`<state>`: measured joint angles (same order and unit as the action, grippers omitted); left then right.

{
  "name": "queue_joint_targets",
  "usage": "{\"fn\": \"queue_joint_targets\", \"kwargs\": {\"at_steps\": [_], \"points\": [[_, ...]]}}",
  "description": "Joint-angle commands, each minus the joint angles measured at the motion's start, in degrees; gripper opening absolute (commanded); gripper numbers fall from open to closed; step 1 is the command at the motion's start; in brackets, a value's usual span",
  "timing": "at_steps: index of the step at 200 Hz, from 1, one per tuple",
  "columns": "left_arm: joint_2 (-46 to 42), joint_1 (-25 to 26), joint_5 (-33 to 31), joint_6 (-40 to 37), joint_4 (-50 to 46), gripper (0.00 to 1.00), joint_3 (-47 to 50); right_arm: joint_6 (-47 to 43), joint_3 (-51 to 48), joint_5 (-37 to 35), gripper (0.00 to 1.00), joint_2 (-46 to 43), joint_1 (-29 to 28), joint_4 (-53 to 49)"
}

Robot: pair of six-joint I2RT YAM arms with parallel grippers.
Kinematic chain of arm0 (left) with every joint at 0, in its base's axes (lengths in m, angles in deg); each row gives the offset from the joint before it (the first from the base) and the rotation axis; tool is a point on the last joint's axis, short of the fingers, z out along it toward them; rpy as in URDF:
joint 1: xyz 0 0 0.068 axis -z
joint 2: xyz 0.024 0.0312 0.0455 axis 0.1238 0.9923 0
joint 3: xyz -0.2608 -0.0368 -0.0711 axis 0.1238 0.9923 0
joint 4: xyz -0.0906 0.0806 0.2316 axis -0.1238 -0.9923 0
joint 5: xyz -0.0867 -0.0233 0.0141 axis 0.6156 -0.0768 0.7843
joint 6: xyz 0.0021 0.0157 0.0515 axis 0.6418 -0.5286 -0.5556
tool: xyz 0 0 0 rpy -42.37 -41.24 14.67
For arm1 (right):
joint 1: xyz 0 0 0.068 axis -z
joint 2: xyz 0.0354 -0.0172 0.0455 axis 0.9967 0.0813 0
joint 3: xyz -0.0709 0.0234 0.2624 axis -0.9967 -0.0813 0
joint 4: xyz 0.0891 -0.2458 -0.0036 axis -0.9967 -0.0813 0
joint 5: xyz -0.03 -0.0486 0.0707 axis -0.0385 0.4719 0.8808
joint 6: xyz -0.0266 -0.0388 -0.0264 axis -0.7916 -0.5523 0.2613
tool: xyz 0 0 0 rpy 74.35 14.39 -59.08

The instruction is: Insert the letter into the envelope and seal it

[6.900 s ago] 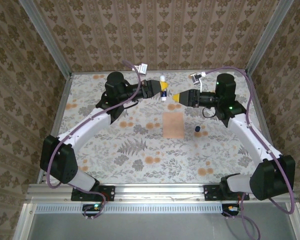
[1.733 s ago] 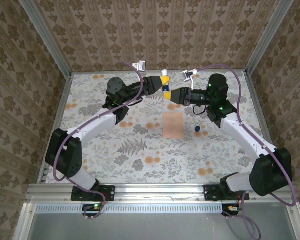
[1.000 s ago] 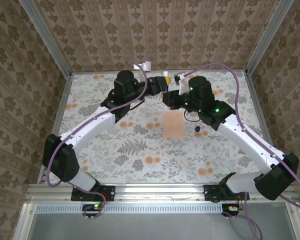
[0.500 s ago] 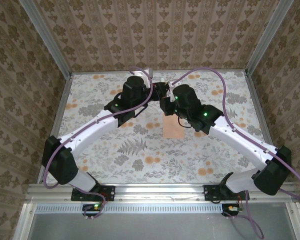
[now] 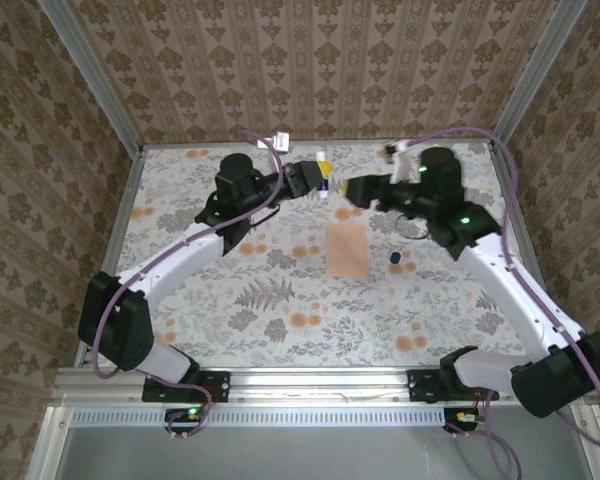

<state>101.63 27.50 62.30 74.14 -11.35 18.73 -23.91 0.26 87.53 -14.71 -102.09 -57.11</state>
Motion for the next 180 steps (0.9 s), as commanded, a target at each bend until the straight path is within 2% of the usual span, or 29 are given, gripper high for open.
{"fn": "queue_joint_targets", "kwargs": {"at_steps": [1,10,24,45,68,143,180], "points": [[2.48,-1.12,14.55,8.69,22.08,0.0,-0.17,6.51,-2.21,26.08,0.72,-1.39,5.27,7.83],[3.95,-1.14,16.6,10.93,26.35,0.0,-0.72,7.74,-2.85,30.56,0.72,-1.04,6.39,10.36],[6.03,-0.8,18.62,13.87,31.21,0.0,-2.2,9.7,-4.22,33.72,0.72,-0.67,6.63,14.72],[8.0,-0.07,19.5,16.14,35.01,0.0,-3.33,15.03,-7.47,34.19,0.72,0.08,6.57,24.21],[8.77,0.88,19.28,16.22,35.99,0.0,-3.78,17.66,-9.53,33.3,0.71,0.95,6.02,29.69],[9.26,1.42,16.95,16.72,36.72,0.0,-4.42,15.05,-10.19,28.63,0.7,1.86,1.19,30.7],[9.12,1.51,15.33,17.02,37.04,0.0,-3.87,15.41,-9.95,27.15,0.63,2.65,-0.91,32.34]]}}
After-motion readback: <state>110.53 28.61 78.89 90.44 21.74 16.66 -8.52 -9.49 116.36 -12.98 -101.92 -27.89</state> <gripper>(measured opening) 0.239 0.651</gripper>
